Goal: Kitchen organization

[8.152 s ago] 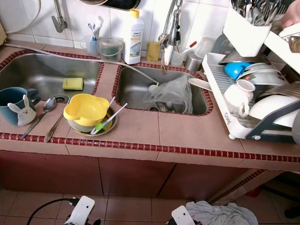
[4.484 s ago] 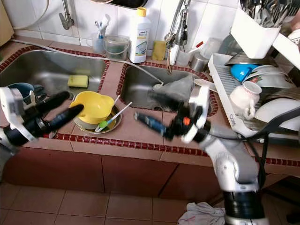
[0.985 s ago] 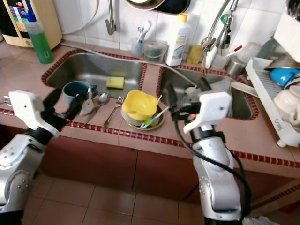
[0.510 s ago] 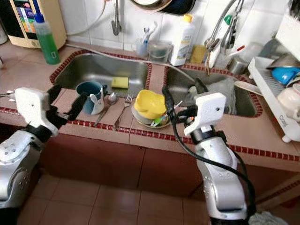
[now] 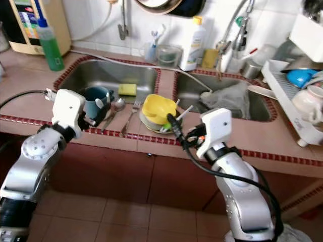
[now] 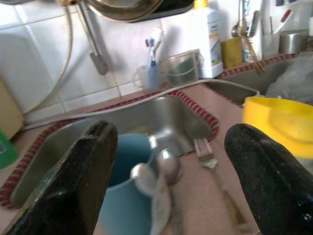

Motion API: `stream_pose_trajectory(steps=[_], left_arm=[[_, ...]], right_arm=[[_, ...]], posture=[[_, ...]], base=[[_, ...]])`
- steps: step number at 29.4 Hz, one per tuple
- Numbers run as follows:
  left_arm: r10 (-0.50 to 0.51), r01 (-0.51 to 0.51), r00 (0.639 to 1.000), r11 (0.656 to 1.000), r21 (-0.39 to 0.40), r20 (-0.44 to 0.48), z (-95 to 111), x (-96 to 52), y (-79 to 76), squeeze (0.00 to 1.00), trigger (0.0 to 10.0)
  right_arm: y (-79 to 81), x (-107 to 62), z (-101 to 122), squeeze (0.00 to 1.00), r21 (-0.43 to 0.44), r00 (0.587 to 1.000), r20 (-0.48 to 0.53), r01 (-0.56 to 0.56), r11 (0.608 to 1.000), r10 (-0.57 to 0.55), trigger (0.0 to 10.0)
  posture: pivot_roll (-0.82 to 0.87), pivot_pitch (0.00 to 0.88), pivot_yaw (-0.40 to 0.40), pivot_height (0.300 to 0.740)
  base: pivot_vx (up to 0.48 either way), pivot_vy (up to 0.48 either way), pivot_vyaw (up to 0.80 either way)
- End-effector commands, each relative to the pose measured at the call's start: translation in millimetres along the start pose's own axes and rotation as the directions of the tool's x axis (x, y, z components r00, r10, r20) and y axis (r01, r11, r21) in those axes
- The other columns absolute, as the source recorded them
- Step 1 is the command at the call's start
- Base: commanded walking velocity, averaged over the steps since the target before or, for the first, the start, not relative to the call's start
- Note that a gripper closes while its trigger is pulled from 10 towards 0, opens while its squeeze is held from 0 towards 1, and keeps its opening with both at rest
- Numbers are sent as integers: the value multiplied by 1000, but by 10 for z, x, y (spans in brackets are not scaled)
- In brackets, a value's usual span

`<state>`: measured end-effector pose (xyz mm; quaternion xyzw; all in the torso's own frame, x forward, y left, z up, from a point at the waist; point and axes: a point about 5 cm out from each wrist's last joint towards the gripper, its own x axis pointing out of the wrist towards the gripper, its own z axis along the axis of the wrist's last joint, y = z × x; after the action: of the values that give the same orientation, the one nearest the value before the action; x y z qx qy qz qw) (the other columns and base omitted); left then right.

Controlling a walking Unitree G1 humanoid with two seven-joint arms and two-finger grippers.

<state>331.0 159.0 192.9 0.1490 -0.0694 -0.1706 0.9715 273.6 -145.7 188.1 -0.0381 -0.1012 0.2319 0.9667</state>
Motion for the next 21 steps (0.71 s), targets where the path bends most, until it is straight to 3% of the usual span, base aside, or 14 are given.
stream_pose_trajectory(steps=[1, 14, 18, 21], left_arm=[[-4, 4, 1000, 1000, 15, 29, 65, 64, -34, 0, 10000], [124, -106, 986, 982, -154, 110, 24, 240, -92, 0, 10000], [89, -68, 982, 989, -135, 164, 188, 329, -95, 0, 10000], [47, -32, 976, 997, -72, 214, 352, 372, -26, 0, 10000]], right_arm=[[-8, -3, 45, 0, -10, 1000, 8, -10, 1000, 10, 10000], [10, 41, 43, 0, -5, 999, 33, -3, 1000, 3, 10000], [16, 67, 52, 0, -4, 999, 39, -6, 1000, 6, 10000], [35, 80, 49, 0, -2, 999, 37, -21, 1000, 21, 10000]], posture=[[74, 7, -59, 731], [70, 0, -51, 731], [71, 0, -55, 731], [70, 0, -51, 731]], base=[[0, 0, 0], [0, 0, 0], [0, 0, 0], [0, 0, 0]])
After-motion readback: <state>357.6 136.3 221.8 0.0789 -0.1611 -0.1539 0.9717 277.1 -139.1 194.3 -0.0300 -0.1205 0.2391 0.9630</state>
